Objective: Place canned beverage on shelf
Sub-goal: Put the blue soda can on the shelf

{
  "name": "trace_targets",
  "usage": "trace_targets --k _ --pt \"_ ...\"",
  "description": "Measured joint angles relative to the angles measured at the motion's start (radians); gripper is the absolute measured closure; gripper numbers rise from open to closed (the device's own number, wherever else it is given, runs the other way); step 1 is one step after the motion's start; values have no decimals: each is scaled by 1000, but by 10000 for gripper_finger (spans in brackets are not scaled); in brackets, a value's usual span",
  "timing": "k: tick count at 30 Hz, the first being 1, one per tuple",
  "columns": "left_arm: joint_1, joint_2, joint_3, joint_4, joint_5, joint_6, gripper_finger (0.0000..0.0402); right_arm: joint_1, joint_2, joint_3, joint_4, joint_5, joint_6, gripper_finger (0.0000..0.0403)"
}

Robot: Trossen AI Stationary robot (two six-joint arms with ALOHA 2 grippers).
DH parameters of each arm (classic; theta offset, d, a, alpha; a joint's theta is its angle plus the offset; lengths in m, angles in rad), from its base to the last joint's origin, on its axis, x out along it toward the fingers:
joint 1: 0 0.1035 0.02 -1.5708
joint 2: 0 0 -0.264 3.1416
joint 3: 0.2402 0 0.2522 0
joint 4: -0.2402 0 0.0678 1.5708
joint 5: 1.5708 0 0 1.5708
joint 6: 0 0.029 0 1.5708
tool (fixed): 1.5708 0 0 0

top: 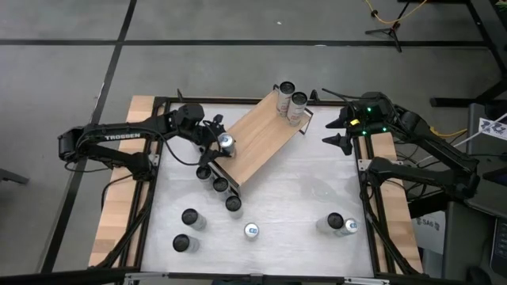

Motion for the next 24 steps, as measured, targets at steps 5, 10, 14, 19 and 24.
trace_targets --k 5,10,14,19,24 --pt "0 0 0 0 -6 0 144 0 0 0 0 0 0 98" --pt "-13 0 0 -2 3 26 144 0 0 0 0 0 0 98" --pt "-34 0 0 -1 -9 34 144 0 0 0 0 0 0 98" --pt "-52 0 0 -1 -45 32 143 0 0 0 0 0 0 98" --pt "-58 0 1 -1 -62 33 143 0 0 0 0 0 0 98"
